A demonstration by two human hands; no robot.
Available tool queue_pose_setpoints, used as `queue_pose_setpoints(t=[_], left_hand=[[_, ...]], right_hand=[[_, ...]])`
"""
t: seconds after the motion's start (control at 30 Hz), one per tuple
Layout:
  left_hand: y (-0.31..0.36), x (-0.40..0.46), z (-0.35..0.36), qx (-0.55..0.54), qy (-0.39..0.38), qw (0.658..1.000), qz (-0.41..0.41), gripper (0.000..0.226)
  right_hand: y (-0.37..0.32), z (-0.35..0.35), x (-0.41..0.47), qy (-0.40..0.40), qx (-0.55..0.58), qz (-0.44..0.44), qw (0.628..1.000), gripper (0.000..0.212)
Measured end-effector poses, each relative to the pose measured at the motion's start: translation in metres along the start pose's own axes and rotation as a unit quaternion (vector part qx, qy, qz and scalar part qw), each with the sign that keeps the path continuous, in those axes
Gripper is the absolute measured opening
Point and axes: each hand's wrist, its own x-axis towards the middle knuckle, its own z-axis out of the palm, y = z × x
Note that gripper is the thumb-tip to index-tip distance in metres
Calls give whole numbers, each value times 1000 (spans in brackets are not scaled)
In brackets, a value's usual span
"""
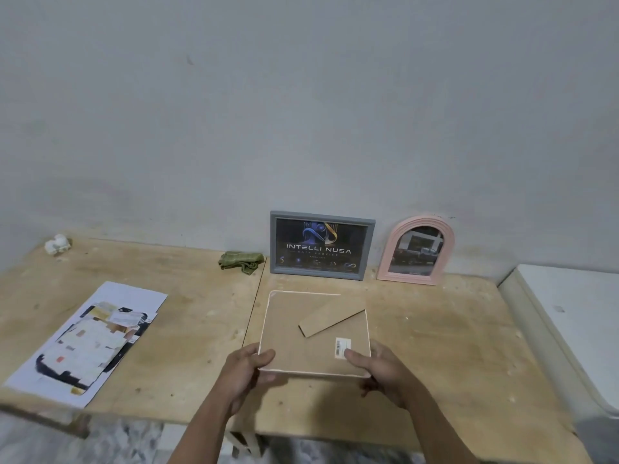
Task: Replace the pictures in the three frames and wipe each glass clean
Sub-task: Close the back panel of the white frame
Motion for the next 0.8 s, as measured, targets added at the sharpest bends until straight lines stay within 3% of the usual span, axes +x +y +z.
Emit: queue_pose_setpoints(t=[0.2, 0.37, 0.57, 0.8], left_hand=[[13, -23, 17, 5, -26, 1000, -5, 23], [38, -35, 36, -8, 52, 998, 44, 17], [40, -53, 46, 34, 12, 999, 22, 20], [42, -61, 61, -21, 108, 991, 73, 18]], right_hand=[[-14, -24, -15, 24, -6, -4, 1000, 34], [-23, -35, -29, -28, -47, 5, 998, 32], [-40, -37, -31, 63, -31, -64, 995, 24], [-46, -37, -36, 77, -56, -85, 992, 32]])
